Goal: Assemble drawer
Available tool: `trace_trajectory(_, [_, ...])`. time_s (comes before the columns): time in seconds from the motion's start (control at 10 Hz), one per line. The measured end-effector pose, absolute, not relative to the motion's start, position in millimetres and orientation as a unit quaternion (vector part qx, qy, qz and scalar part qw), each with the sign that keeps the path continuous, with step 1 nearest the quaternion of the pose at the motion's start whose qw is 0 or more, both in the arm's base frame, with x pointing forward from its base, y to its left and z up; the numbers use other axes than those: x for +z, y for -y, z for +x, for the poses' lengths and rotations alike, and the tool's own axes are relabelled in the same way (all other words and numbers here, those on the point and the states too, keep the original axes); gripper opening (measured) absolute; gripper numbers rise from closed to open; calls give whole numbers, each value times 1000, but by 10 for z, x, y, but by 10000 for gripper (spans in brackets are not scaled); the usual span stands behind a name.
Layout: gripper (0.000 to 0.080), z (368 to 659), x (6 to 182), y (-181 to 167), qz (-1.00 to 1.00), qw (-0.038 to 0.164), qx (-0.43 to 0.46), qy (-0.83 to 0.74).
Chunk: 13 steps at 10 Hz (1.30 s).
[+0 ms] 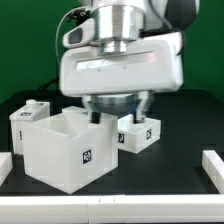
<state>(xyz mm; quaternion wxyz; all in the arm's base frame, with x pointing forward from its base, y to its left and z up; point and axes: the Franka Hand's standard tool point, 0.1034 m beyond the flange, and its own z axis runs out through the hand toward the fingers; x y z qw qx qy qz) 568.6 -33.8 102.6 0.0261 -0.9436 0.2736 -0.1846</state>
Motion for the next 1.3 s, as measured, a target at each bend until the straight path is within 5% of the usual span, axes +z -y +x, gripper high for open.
trace_trajectory(0.7, [649, 5628, 1087, 644, -942, 12, -191, -276])
trace_trajectory(1.3, [649, 5759, 760, 557, -928, -4, -236, -289])
